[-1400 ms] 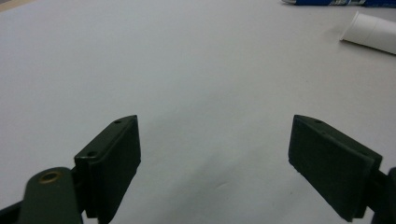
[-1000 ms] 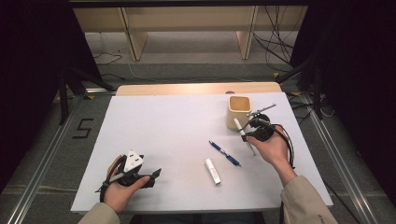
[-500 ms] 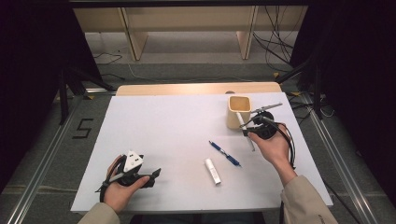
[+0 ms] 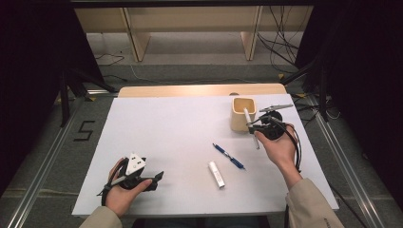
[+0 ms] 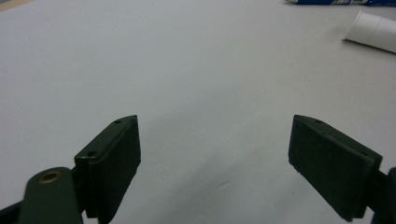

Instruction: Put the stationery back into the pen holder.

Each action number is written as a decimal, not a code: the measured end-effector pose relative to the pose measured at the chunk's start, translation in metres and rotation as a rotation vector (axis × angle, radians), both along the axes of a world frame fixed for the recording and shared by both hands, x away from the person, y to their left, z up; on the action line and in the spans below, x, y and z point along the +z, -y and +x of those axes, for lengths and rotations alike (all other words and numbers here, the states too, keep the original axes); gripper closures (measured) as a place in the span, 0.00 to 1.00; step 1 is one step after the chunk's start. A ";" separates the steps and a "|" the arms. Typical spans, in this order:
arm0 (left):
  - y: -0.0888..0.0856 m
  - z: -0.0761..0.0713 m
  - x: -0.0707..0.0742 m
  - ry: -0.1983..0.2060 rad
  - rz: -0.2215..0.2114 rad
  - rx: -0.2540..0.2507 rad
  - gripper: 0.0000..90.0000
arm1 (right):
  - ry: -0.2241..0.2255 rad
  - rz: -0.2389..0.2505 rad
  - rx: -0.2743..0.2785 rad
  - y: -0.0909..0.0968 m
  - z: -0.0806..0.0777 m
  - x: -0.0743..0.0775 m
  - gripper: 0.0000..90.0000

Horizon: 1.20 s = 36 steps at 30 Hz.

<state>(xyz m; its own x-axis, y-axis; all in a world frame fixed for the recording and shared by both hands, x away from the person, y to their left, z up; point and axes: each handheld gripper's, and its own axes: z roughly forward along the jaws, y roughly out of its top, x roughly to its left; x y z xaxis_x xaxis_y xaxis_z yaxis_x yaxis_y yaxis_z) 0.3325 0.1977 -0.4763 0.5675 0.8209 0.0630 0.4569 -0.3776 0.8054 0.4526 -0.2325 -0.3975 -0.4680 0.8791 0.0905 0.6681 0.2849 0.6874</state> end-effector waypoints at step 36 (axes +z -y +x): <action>0.003 0.000 -0.001 -0.003 0.002 -0.004 0.19 | 0.098 0.041 -0.047 0.005 0.012 0.013 0.87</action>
